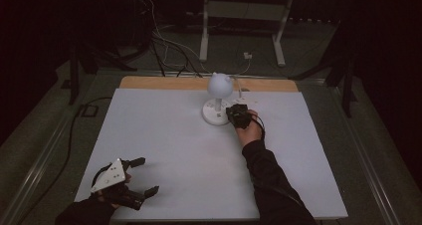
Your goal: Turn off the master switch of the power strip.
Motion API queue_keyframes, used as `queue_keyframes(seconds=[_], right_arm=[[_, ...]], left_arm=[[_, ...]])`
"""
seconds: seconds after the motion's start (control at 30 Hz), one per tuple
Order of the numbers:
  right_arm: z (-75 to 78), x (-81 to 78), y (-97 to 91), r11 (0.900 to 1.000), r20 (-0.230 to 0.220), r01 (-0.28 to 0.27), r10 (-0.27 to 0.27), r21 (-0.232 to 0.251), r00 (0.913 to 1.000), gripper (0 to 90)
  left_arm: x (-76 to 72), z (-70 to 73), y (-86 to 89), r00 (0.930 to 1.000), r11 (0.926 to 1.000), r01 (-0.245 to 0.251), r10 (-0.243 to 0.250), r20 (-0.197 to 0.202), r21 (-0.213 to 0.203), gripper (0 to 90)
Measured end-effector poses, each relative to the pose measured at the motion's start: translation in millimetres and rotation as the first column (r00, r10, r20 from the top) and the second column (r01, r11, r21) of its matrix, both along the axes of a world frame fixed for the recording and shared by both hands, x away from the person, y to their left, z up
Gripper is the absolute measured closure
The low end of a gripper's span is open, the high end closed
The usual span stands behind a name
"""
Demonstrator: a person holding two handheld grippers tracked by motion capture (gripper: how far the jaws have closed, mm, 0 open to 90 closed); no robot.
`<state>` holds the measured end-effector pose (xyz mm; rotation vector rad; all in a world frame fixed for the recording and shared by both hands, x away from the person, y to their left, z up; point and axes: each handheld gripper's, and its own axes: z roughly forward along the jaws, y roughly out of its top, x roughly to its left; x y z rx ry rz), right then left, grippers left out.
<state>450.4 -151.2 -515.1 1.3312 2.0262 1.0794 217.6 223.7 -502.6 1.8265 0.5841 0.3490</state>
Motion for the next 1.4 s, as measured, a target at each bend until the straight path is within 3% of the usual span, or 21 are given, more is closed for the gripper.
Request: queue_keyframes(seconds=[0.1,0.23,0.43,0.57,0.63,0.73,0.97,1.23,1.33,1.4], right_arm=[[-1.7,-0.9,1.6,0.9999,0.015,-0.001,0.001,-0.015,0.9999,90.0],[0.2,1.3,2.0,0.9997,-0.003,-0.011,0.011,-0.02,0.9999,90.0],[-2.9,0.1,-0.1,0.9998,0.021,-0.02,0.02,-0.009,0.9996,90.0],[-2.0,0.9,-0.3,0.9999,0.004,-0.009,0.009,0.005,1.0,90.0],[-2.2,-0.7,2.6,0.9988,0.026,-0.022,0.023,-0.044,0.9994,90.0],[-2.9,-0.2,1.6,0.9996,0.02,-0.015,0.016,-0.025,0.9997,90.0],[-2.7,-2.5,3.0,0.998,0.028,-0.012,0.014,-0.062,0.9995,90.0],[-3.3,-2.5,3.3,0.9989,0.034,-0.006,0.007,-0.047,0.9994,90.0],[0.3,-0.9,1.7,0.9999,0.023,0.009,-0.009,-0.008,0.9997,89.4],[3.3,-1.6,1.5,0.9997,0.048,0.022,-0.022,0.009,0.9986,89.3]], left_arm=[[0.0,0.0,0.0,1.0,1.0,-0.001,0.001,0.0,0.0,0.3],[0.1,-0.2,-0.4,1.0,1.0,0.0,0.0,0.0,0.002,0.3],[-0.5,-0.1,-0.6,1.0,1.0,0.0,0.0,0.001,0.003,0.3],[-0.3,-0.4,-0.6,1.0,1.0,-0.001,0.001,0.001,0.003,0.3],[-0.4,-0.2,-0.4,1.0,1.0,-0.002,0.002,0.001,0.003,0.3],[-1.2,0.2,-0.5,1.0,1.0,-0.003,0.003,0.002,0.002,0.2],[-1.3,0.3,0.2,1.0,1.0,-0.003,0.003,0.003,-0.001,0.3],[-0.7,0.4,0.8,1.0,1.0,-0.005,0.005,0.004,-0.001,0.3],[0.0,0.3,1.5,1.0,1.0,-0.006,0.006,0.002,-0.004,0.3],[0.4,0.2,1.3,1.0,1.0,-0.006,0.006,0.001,-0.004,0.2]])
